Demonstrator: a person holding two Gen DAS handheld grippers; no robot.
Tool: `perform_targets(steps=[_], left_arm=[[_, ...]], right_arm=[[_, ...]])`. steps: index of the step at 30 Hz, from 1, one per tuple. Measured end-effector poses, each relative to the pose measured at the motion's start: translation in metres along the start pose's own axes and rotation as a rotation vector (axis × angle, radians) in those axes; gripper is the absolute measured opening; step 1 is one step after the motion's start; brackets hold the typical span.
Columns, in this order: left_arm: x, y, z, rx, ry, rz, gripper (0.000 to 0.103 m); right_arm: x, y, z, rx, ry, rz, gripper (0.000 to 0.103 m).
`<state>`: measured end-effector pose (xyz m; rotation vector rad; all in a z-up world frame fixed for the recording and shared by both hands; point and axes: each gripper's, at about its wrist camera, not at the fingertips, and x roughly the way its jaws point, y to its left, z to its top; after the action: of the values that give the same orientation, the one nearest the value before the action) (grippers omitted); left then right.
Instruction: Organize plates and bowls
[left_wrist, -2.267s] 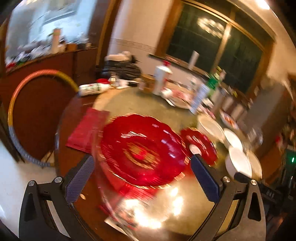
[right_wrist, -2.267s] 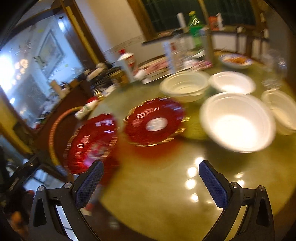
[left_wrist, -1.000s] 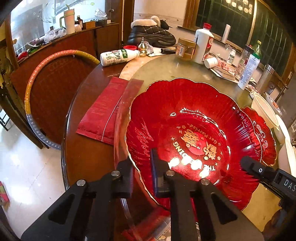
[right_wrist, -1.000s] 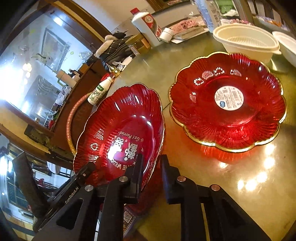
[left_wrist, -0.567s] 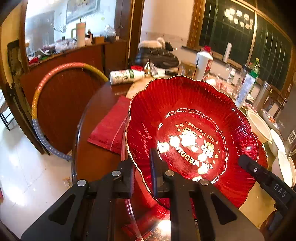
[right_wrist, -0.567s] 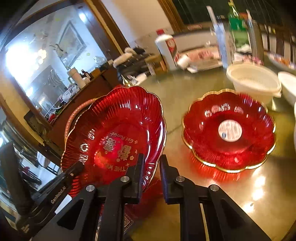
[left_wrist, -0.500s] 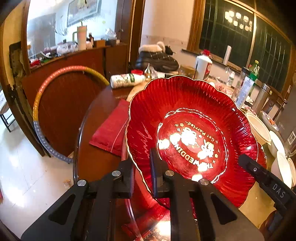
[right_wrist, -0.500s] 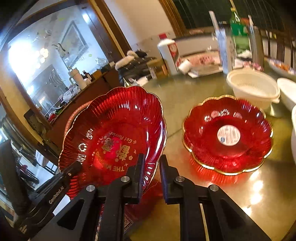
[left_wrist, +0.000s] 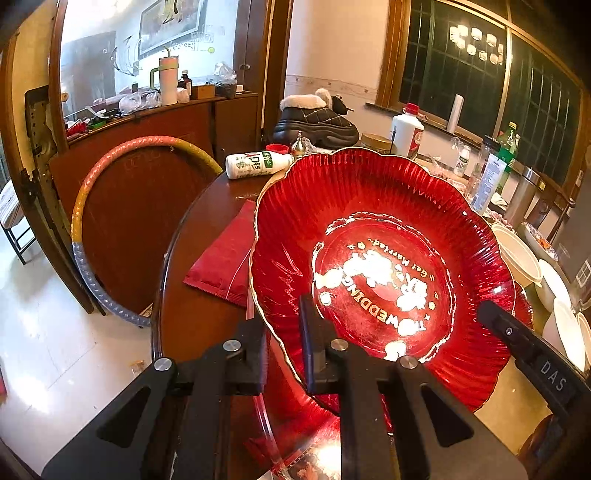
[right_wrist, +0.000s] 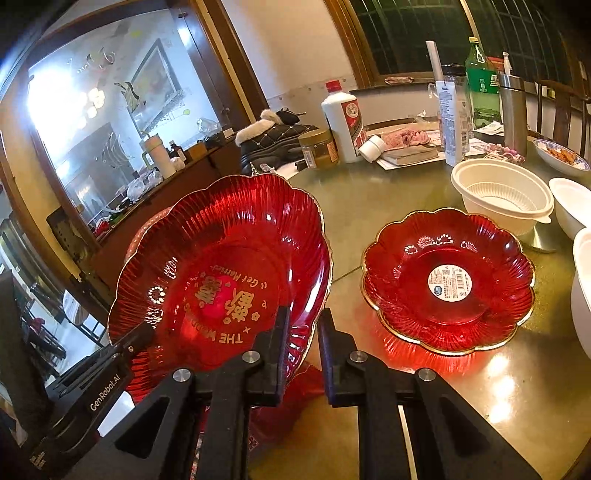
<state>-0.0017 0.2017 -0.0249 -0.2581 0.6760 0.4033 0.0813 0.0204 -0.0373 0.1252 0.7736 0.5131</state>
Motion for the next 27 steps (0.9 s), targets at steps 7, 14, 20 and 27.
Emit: perform_targets(steps=[7,14,20,27], left_arm=[[-0.002,0.001,-0.005,0.001,-0.017,-0.007,0.013],[-0.007,0.003,-0.009,0.015,-0.053,-0.009,0.013],[-0.007,-0.001,-0.007,0.053,-0.063,-0.005,0.014],[-0.007,-0.003,-0.01,0.089,-0.056,0.028,0.015]], right_arm=[[0.001,0.004,-0.003,-0.026,-0.011,-0.012,0.015],[-0.003,0.003,-0.006,-0.033,-0.044,0.007,0.015],[0.003,-0.001,-0.008,-0.027,-0.04,0.014,0.014],[0.015,-0.001,-0.012,-0.025,0.003,0.018,0.014]])
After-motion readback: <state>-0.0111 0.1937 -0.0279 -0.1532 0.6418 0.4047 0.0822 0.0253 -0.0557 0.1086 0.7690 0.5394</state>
